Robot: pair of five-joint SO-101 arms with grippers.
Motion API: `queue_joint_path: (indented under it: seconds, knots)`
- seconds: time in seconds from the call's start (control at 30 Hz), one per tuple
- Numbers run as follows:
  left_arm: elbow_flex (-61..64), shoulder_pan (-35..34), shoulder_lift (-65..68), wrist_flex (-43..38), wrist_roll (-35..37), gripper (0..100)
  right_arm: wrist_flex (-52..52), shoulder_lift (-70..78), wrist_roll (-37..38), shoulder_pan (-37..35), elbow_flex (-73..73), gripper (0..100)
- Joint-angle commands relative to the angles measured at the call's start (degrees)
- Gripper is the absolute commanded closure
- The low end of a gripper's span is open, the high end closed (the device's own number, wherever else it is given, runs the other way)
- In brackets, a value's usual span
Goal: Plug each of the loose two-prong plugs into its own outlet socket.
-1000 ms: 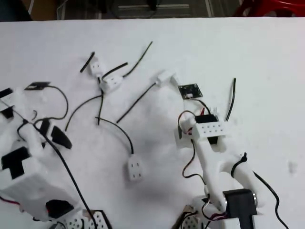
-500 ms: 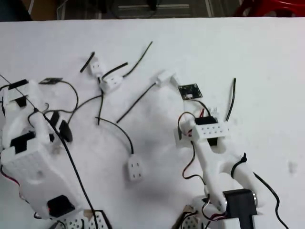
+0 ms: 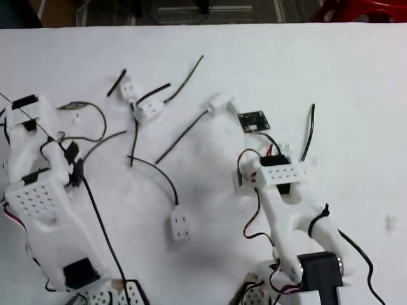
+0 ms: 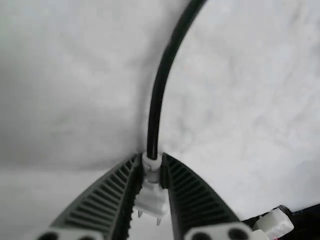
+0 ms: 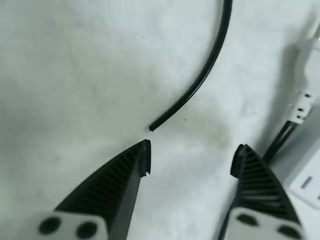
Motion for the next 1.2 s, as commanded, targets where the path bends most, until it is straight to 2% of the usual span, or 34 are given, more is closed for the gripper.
queue_joint_path:
  seconds: [0.0,0.13,0.4,0.57,0.83,1.0,1.17]
  knots:
    - [-7.82,0.84,-2.51,1.14,0.97,98,-0.57,-1.71,-0.44,0.31,-0.26,73.3]
    - [-13.63,2.33,-11.47,1.23,5.01,98,-0.84,-1.71,-0.44,0.22,-0.26,73.3]
    - [-10.37,11.65,-36.62,1.05,6.68,98,-0.84,-1.71,-0.44,-2.07,-0.18,73.3]
    - [-3.87,17.89,-48.57,-2.99,19.43,98,-0.84,-1.71,-0.44,-2.07,-0.18,73.3]
    - [19.34,26.86,-67.47,-19.34,31.56,98,-4.18,-1.71,-0.09,-2.15,2.37,73.3]
    - [42.90,30.11,-81.27,-31.74,31.65,98,-4.53,-1.71,-0.09,-2.15,2.55,73.3]
    - [64.53,30.29,-92.00,-49.67,32.09,98,-4.53,-1.71,-0.09,-2.15,2.64,73.3]
